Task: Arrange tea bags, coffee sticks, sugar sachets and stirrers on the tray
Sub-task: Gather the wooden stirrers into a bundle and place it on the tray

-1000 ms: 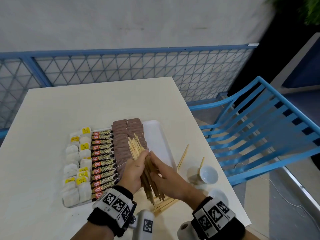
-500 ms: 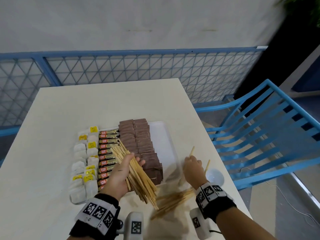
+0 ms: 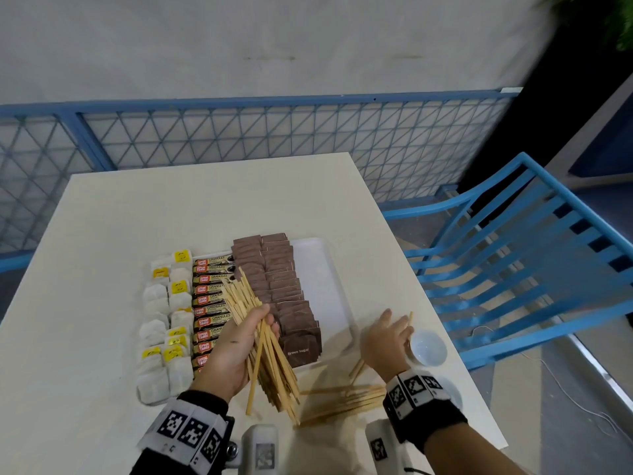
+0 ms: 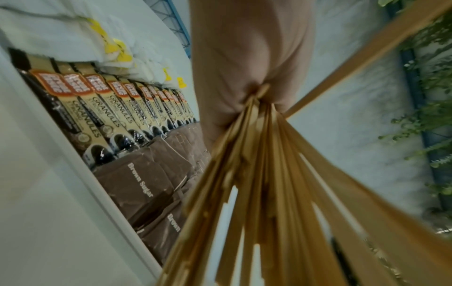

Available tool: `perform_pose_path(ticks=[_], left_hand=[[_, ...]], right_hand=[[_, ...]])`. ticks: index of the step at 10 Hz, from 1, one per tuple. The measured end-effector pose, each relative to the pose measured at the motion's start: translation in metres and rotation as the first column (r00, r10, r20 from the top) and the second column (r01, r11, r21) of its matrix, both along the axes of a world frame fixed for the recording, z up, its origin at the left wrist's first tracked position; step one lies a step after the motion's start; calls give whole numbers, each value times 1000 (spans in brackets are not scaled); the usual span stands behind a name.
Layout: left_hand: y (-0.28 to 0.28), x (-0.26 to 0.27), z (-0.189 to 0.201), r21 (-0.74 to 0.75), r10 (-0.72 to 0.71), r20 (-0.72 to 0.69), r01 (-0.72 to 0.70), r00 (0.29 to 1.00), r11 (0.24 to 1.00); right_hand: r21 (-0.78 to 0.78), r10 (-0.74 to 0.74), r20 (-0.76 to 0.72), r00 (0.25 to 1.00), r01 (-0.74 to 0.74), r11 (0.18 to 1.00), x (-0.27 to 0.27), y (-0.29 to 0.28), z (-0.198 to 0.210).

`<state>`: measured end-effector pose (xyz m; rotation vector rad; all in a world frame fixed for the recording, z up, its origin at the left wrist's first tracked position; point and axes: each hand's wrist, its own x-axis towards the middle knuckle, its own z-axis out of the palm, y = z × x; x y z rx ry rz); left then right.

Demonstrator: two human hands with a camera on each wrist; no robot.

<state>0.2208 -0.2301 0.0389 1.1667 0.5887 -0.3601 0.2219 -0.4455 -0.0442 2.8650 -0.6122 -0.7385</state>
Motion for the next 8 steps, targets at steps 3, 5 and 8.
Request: perform_pose_path(ticks=[3,5,8], left_hand=[[8,-3,4,34,-28,46,26,999,999],[8,-2,5,77,-75,51,71,996,995],[14,-2,0,83,-94,47,90,994,992]], right_hand=[[407,-142,60,988,106,907,-15,15,35],[335,130,75,989,-148,930,-28,2,42],[224,653,106,750,-658,719,-38,-26,45]])
